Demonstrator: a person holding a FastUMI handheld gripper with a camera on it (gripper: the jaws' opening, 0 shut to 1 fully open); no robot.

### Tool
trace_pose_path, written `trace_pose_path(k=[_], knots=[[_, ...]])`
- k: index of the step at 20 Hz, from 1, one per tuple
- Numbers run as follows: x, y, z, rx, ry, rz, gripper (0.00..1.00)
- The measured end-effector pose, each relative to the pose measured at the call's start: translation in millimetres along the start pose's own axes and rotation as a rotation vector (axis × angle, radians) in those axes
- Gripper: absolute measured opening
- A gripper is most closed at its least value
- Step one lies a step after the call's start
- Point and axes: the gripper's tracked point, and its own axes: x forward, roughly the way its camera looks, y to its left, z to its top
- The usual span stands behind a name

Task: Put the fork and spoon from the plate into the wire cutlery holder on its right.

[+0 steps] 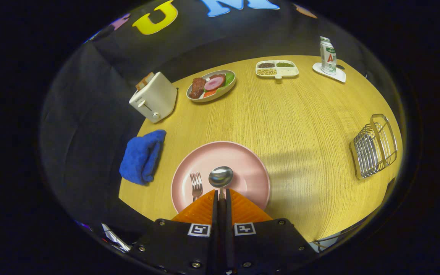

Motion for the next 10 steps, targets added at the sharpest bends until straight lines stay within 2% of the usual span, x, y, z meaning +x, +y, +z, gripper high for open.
trace_pose_path(k=[2, 6, 10], knots=[[-12, -27, 23, -0.036, -0.077, -0.106, 0.09], [-51, -49, 66, 0.001, -0.202, -0.149, 0.08], [-103, -85, 104, 0.033, -0.331, -0.227, 0.08]])
